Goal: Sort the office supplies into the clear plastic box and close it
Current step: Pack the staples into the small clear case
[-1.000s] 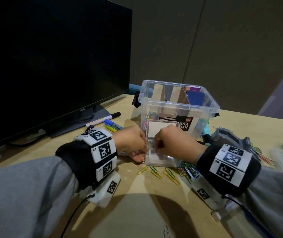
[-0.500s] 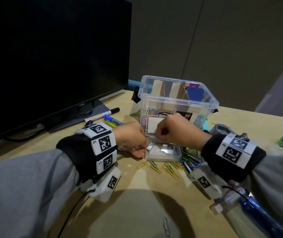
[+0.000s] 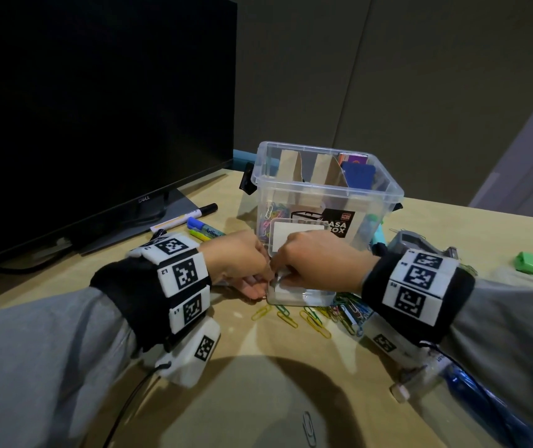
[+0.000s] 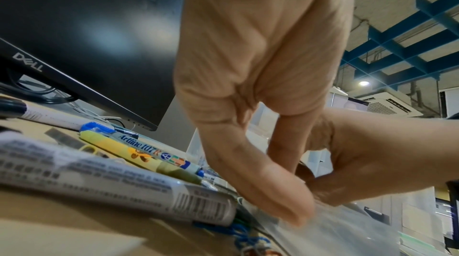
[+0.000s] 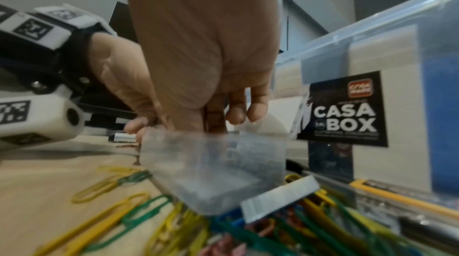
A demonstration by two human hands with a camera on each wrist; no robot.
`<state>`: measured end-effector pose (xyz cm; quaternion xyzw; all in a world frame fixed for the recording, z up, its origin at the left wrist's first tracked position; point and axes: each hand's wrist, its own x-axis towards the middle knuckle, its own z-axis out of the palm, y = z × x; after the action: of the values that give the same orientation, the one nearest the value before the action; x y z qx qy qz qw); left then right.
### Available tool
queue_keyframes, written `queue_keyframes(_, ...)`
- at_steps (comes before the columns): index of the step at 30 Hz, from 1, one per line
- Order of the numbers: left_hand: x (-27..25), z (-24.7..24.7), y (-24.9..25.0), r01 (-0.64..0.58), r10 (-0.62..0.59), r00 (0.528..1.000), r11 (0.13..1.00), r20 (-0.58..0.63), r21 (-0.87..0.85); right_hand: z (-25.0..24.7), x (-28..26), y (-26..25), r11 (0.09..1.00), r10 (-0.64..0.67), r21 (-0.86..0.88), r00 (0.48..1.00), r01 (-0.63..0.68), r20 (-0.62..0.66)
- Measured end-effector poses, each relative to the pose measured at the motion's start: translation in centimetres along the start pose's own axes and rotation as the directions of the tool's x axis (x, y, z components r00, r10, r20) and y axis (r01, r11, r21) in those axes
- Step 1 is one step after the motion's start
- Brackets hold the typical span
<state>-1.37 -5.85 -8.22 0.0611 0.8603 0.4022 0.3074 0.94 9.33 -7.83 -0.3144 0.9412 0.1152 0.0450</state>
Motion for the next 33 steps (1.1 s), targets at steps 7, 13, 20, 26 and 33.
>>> queue_keyframes(7,0.1,-0.2,-0.3,-0.013,0.013,1.0,0.999,-0.007,-0.033,0.4,1.1,-0.9,0.991,0.114,-0.061,0.993,-0.117,-0.043)
queue_keyframes(13,0.3,-0.1,-0.4,-0.002,0.002,1.0,0.999,0.005,-0.046,0.1,1.3,-0.6,0.989,0.145,-0.035,0.987,-0.147,-0.064)
queue_keyframes(20,0.5,-0.1,0.1,0.012,-0.011,1.0,0.999,0.019,-0.03,-2.6,-1.0,2.4,0.956,0.28,0.107,0.959,-0.275,-0.04)
queue_keyframes(26,0.6,-0.1,0.1,0.021,-0.021,1.0,1.0,0.013,-0.004,-1.8,-1.6,2.3,0.938,0.334,0.069,0.938,-0.341,0.088)
queue_keyframes(33,0.6,0.1,0.2,0.038,-0.038,0.999,0.999,0.0,0.006,-1.1,-1.3,1.4,0.937,0.35,-0.02,0.932,-0.35,0.095)
